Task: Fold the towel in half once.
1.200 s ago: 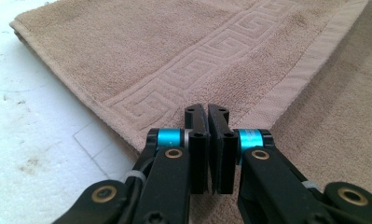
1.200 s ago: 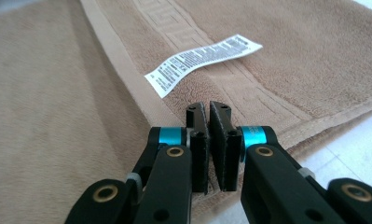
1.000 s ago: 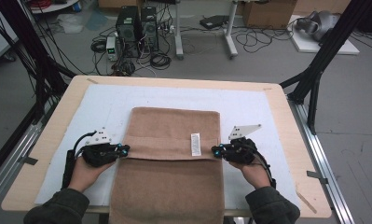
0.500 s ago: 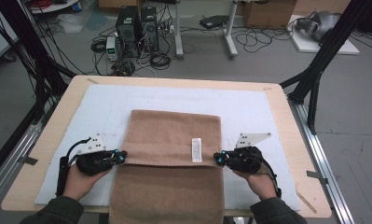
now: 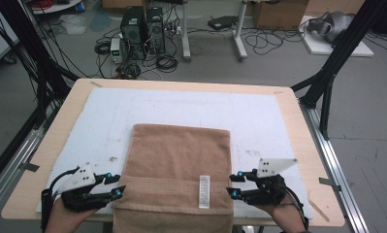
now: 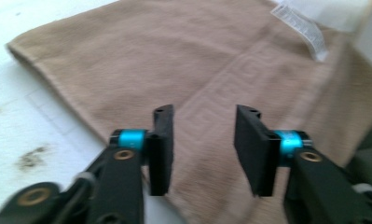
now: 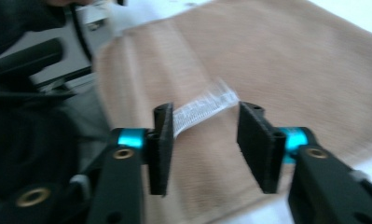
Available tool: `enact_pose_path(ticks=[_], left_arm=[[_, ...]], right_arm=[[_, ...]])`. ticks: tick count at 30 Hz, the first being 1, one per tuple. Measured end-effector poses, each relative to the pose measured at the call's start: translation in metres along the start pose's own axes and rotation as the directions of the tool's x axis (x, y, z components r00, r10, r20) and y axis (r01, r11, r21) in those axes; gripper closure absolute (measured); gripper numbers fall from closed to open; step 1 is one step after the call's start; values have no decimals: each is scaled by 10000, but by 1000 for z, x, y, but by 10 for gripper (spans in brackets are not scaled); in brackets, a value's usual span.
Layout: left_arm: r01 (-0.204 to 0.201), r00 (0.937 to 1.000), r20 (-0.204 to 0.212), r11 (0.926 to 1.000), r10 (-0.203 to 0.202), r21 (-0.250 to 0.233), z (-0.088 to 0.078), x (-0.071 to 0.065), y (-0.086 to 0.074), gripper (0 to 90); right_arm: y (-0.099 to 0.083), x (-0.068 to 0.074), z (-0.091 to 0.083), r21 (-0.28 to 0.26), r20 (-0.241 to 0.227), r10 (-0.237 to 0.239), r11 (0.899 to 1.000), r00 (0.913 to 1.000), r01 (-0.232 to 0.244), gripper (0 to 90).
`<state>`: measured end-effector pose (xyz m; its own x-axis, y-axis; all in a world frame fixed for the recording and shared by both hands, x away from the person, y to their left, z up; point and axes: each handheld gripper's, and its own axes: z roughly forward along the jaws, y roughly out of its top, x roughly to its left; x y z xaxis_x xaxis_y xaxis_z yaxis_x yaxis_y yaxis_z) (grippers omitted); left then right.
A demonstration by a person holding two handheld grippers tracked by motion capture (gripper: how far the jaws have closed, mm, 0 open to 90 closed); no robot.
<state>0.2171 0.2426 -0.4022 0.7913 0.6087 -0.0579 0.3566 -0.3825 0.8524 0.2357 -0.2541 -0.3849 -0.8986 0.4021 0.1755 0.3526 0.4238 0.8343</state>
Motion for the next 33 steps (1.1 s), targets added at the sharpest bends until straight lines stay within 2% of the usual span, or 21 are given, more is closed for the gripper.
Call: enact_pose_path(ticks=[1,3,5,7,9,10,13,14,17,19,20,21,22,23,24,25,26,28,29,30,33], left_arm=[[-101,9998,-172,9999,102,80,5,6,1,533],[16,9992,-403,10000,-14,43,18,20,6,496],[208,9983,-554,9998,-206,17,28,31,12,487],[169,9963,-844,9998,-172,-47,41,42,19,478],[389,9931,-1111,9992,-374,107,54,56,25,473],[396,9898,-1385,9986,-345,348,60,64,26,479],[839,9772,-2003,9947,-704,597,77,85,26,475],[1269,9732,-1988,9910,-1158,436,82,92,24,469],[1726,9662,-2044,9831,-1569,611,95,101,19,471],[1945,9622,-2060,9790,-1783,609,101,105,15,472],[2044,9620,-1976,9768,-1884,637,104,106,14,480],[1990,9624,-1988,9786,-1850,529,106,106,13,504],[1915,9644,-1963,9799,-1774,552,106,107,14,554],[1932,9680,-1730,9799,-1819,506,107,107,14,659],[1859,9709,-1637,9811,-1750,538,108,105,15,749],[1746,9720,-1689,9831,-1632,551,109,103,16,794],[1753,9716,-1705,9830,-1638,547,109,103,16,818],[2000,9652,-1801,9789,-1894,422,109,106,16,832],[1965,9631,-1942,9799,-1863,344,108,105,17,837],[1897,9612,-2079,9816,-1814,207,108,105,19,839],[1386,9583,-2540,9903,-1313,110,107,105,38,841]], right_arm=[[1,-7,3,42,278,10,10000,9996,-11,516],[5,-27,11,98,771,403,9991,9962,-411,475],[10,-47,19,239,1297,410,9987,9907,-445,439],[17,-65,27,271,1697,466,9983,9844,-520,417],[21,-81,35,306,1842,525,9978,9815,-591,410],[23,-90,41,476,2067,510,9969,9771,-621,408],[22,-109,58,896,2543,703,9913,9646,-959,402],[21,-113,63,972,2701,767,9896,9598,-1064,400],[15,-128,74,1200,3031,815,9851,9495,-1229,383],[11,-138,78,1095,3158,1339,9782,9393,-1762,374],[9,-140,79,1100,3194,1412,9766,9370,-1847,382],[8,-142,82,1178,3190,1442,9747,9367,-1901,385],[9,-142,84,1182,3232,1316,9769,9371,-1780,435],[9,-141,85,1199,3091,1208,9790,9433,-1647,530],[10,-140,86,1204,2916,1171,9801,9494,-1579,677],[10,-140,88,1184,2412,1315,9794,9615,-1637,796],[11,-138,91,1184,2257,1267,9806,9659,-1563,808],[13,-139,91,1245,2230,1266,9797,9666,-1570,822],[15,-140,89,1321,2494,1102,9803,9621,-1466,822],[17,-139,88,1348,2703,1054,9801,9570,-1460,823],[33,-138,84,1241,2960,713,9859,9525,-1123,827]])
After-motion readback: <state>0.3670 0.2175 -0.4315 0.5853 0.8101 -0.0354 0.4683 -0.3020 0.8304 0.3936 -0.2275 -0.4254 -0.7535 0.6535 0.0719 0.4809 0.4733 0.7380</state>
